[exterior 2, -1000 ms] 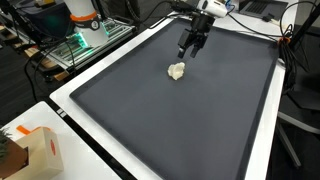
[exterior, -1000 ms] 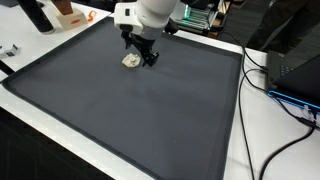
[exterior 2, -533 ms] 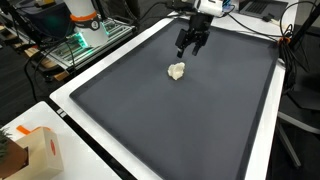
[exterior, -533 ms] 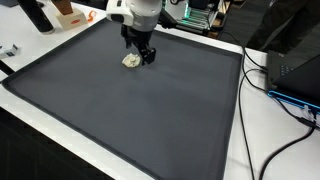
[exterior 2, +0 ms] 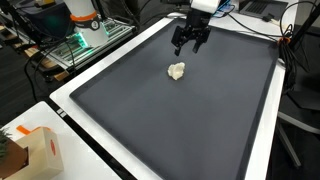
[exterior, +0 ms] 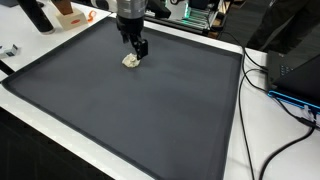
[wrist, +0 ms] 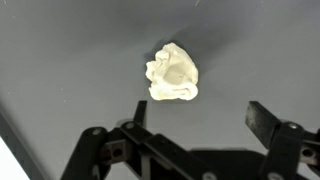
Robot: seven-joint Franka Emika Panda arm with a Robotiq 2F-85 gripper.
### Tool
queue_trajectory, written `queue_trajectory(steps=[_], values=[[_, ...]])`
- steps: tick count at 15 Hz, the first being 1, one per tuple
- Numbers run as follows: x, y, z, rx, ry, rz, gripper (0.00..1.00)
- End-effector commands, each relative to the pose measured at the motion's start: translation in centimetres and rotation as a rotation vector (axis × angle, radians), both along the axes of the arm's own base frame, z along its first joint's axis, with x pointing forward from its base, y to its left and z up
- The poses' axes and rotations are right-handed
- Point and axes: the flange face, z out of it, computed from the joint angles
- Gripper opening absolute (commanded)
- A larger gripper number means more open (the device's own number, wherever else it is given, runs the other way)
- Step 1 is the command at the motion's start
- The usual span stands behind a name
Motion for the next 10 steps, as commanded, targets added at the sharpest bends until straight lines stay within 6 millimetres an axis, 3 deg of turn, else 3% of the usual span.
queue_trajectory(steps=[1,10], values=[[-0.9,-1.1,2.0,0.059,-0.003,-0.026,1.00],[-1.0,-3.5,8.3,0.085,-0.077,-0.086,1.00]])
